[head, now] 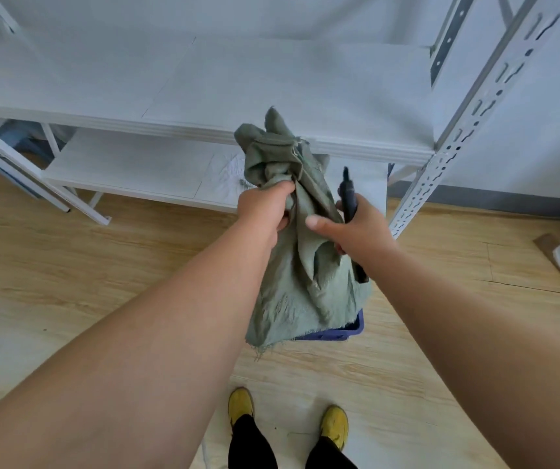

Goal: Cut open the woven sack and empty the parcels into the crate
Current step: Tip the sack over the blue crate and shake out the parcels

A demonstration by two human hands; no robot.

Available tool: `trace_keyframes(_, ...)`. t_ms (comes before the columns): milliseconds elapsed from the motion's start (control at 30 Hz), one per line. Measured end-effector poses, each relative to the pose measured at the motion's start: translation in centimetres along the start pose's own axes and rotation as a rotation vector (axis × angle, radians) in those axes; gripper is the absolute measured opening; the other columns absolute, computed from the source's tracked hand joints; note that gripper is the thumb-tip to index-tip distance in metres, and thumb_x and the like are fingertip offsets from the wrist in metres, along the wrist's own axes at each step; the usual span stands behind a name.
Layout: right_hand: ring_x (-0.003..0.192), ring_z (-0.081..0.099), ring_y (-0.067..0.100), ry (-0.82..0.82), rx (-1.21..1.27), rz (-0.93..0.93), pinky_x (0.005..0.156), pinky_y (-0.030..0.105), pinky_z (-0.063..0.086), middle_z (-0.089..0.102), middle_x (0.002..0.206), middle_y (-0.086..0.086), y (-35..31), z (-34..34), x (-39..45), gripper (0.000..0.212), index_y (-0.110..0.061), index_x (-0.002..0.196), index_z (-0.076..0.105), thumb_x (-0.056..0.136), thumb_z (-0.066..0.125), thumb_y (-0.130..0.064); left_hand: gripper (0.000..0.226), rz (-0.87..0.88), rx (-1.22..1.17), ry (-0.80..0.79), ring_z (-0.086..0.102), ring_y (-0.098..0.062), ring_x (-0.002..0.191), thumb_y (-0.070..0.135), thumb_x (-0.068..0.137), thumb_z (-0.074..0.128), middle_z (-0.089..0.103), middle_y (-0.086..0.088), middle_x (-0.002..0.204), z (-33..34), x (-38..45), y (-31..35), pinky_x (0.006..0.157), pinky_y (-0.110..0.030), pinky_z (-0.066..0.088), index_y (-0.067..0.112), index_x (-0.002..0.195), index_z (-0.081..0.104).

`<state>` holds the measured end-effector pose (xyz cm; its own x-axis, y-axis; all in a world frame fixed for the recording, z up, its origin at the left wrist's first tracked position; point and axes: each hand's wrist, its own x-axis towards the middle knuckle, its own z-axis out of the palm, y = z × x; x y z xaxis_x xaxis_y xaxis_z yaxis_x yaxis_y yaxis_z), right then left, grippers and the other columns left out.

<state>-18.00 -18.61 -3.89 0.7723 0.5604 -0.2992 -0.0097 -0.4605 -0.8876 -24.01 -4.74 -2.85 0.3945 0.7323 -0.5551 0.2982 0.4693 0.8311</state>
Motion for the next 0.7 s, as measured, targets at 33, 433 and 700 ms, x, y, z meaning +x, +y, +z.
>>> trace_keyframes(33, 0.073, 0.065, 0.008, -0.009, -0.02, -0.009, 0.055, 0.023, 0.052, 0.064, 0.091, -0.011, 0.4, 0.7, -0.2, 0.064, -0.026, 0.114, 0.052, 0.063, 0.084, -0.05, 0.024, -0.041, -0.008, -0.045, 0.065, -0.017, 0.082, 0.025, 0.077, 0.074, 0.068, -0.005, 0.094, 0.2, 0.0, 0.2, 0.054, -0.024, 0.055, 0.015, 0.095, 0.062)
trace_keyframes(433, 0.03, 0.044, 0.013, 0.253, 0.377, 0.224, 0.04, 0.022, 0.041, 0.051, 0.045, 0.001, -0.7, 0.3, 3.3, 0.018, -0.017, 0.074, 0.057, 0.076, 0.072, -0.009, 0.105, 0.351, 0.777, -0.444, 0.052, -0.019, 0.12, 0.034, 0.066, 0.085, 0.038, 0.003, 0.148, -3.0, 0.8, -1.4, 0.102, -0.036, 0.041, 0.032, 0.149, 0.021)
trace_keyframes(700, 0.03, 0.037, 0.016, 0.211, 0.43, 0.233, 0.044, 0.027, 0.04, 0.042, 0.038, 0.0, -4.2, 0.4, 4.0, 0.021, -0.011, 0.071, 0.054, 0.073, 0.074, -0.013, 0.077, 0.375, 0.598, -0.434, 0.05, -0.016, 0.126, 0.051, 0.075, 0.072, 0.049, 0.001, 0.14, -2.9, 2.2, -1.5, 0.107, -0.04, 0.04, 0.027, 0.142, 0.043)
